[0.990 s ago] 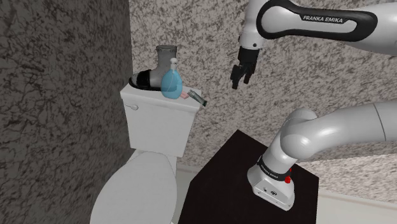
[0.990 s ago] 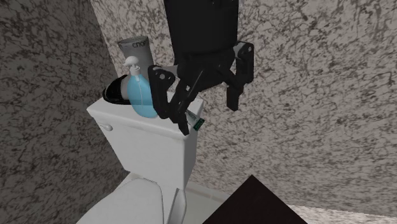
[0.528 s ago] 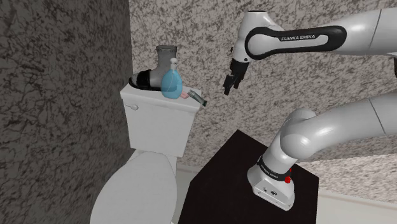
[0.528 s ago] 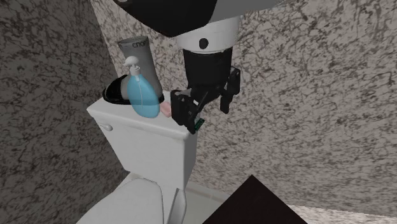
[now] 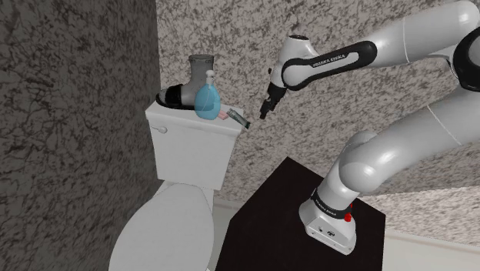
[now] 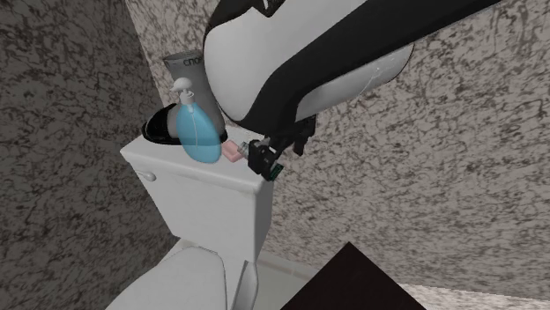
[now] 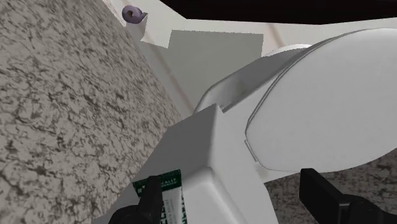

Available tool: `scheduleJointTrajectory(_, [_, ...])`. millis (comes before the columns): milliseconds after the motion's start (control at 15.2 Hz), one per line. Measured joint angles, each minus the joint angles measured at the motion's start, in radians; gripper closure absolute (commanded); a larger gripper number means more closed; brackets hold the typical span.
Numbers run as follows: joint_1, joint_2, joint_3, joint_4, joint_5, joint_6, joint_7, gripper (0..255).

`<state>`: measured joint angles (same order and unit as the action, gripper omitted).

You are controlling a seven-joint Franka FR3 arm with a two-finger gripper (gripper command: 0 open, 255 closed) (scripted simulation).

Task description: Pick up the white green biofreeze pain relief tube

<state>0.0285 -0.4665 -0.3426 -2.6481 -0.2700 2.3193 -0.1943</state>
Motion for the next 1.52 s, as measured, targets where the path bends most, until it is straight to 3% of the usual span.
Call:
scheduleJointTrajectory(264, [0.043,0.172,-0.069,0.041,0.037,0.193,-0.100,0])
scheduleJointTrajectory(462, [0.081,0.298,-0.124,0.078,0.113,0.326,-0.214,0])
scheduleJointTrajectory(594, [0.113,0.389,-0.154,0.122,0.209,0.397,-0.322,0])
scheduleJointTrajectory(792, [0.131,0.517,-0.155,0.188,0.412,0.482,-0.521,0])
scheduleJointTrajectory(990, [0.072,0.667,-0.074,0.295,0.663,0.542,-0.760,0])
scheduleJointTrajectory(1518, [-0.032,0.784,0.058,0.343,0.852,0.622,-0.933,0])
